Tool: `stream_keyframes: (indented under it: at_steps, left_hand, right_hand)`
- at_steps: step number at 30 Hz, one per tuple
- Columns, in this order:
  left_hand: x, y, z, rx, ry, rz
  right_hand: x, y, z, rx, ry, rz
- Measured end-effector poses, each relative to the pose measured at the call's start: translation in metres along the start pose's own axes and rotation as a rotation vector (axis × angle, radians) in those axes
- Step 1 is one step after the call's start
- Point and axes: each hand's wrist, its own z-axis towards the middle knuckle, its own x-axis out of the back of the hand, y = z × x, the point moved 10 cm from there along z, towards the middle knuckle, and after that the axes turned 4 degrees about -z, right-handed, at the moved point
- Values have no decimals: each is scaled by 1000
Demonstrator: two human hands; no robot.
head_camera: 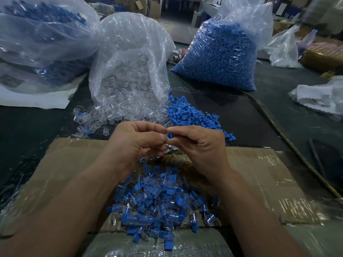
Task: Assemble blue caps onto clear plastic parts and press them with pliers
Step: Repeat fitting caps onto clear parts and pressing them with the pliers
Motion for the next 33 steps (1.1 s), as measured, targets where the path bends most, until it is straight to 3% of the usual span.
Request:
stream_keyframes:
  at_steps: [10, 14, 18, 24, 27, 33]
  left_hand:
    - [-2, -5, 2, 13, -48, 105]
    - [-2, -5, 1, 0, -51, 132]
    - [5, 1, 2, -29, 11, 113]
    - [9, 6, 3, -59, 47, 112]
    - [11, 6, 4, -67, 60, 117]
    - [11, 5, 4, -78, 55, 112]
  right_hand:
    - [-7, -2, 0, 2, -96, -1]
    - [-7, 21, -1, -243, -202, 29]
    - [10, 53, -6, -449, -270, -105]
    - [1, 81, -29, -638, -642, -279]
    - [-9, 81, -39, -634, -786, -364]
    - [-17, 80, -40, -578, -833, -458]
